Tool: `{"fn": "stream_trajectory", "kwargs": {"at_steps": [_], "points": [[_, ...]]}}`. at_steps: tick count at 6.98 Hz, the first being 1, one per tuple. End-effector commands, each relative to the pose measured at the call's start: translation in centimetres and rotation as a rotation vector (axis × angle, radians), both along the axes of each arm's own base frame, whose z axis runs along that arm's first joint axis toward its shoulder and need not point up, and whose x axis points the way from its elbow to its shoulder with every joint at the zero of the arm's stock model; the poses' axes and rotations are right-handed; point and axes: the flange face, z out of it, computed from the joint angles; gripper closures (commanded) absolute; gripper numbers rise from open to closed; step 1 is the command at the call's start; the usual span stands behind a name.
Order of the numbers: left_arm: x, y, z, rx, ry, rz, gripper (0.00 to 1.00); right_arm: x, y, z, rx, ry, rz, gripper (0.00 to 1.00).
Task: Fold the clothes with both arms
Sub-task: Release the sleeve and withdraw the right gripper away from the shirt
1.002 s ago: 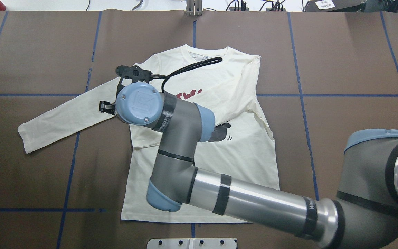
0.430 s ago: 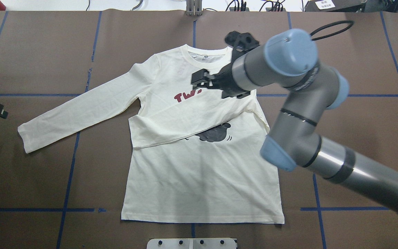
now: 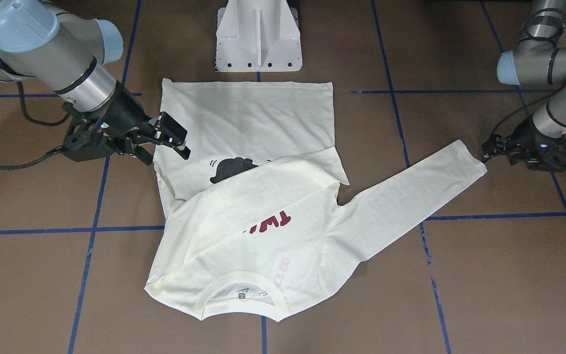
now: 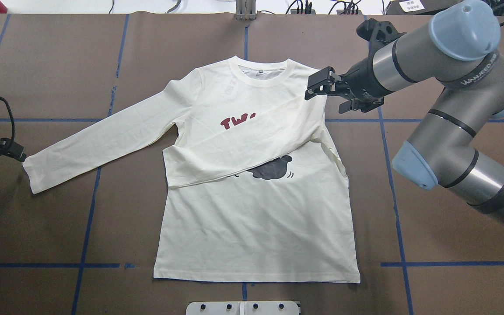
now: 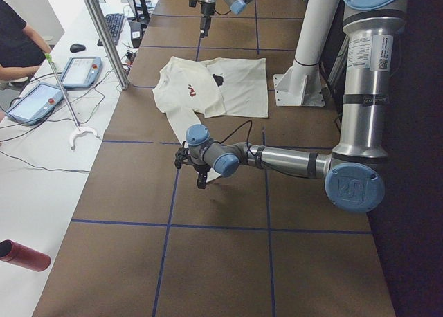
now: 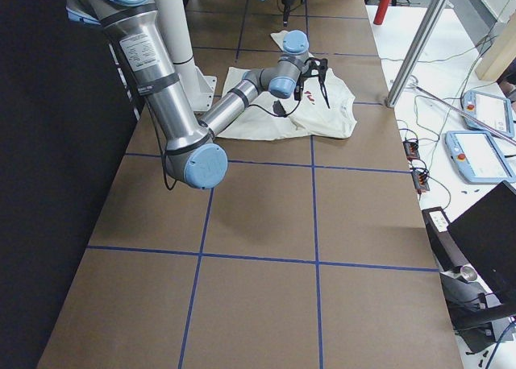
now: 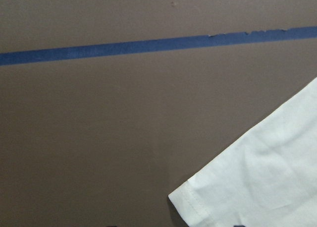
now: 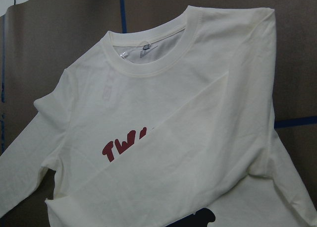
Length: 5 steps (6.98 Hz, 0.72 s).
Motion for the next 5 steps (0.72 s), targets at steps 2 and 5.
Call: {"fn": "stream_trajectory", "kwargs": {"at_steps": [2,5], "points": [[2.2,-0.4,0.2,0.002,-0.012,0.027,0.25,1.0,0.5,1.4,-0.007,0.012,0.001,0.0],[3.3,-1.0,0.6,-0.003,-0.016,0.037,0.26,0.9,0.6,1.5,-0.006,0.013,0.002,0.0]]}}
